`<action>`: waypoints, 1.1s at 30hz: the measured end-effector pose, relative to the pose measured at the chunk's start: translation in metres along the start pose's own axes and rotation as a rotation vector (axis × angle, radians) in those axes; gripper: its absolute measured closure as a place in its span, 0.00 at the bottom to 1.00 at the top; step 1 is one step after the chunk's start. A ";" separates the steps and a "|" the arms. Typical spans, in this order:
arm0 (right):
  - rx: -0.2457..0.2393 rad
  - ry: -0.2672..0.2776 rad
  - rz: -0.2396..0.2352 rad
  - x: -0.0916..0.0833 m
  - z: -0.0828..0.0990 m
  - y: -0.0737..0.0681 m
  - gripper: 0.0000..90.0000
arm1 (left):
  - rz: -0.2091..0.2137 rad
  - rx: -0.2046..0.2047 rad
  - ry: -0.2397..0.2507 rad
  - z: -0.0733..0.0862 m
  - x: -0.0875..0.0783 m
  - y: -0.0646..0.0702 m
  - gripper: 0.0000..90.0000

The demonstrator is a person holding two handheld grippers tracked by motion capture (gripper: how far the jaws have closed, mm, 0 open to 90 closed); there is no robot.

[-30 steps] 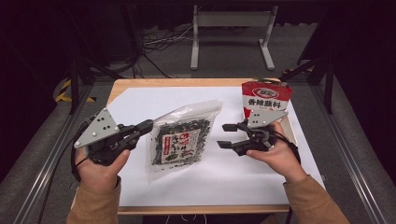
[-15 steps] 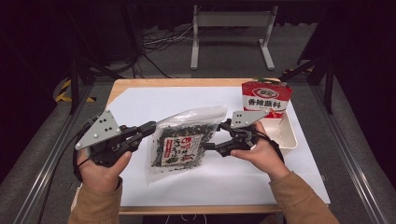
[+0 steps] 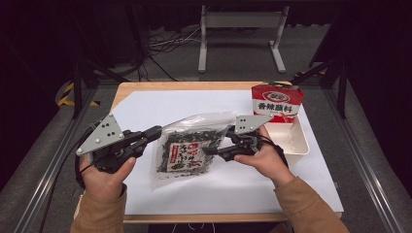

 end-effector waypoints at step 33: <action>-0.106 -0.092 -0.074 -0.024 -0.022 -0.016 0.81 | 0.012 -0.082 0.061 0.007 -0.003 -0.011 0.84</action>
Point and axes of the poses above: each handheld gripper's, and its own axes: x roughly forward along the jaws, z roughly out of its underside, y roughly to its right, the point moved 3 cm from there along x, roughly forward along the jaws, and after that the axes turned 10 degrees about -z, right-handed, at the moved point
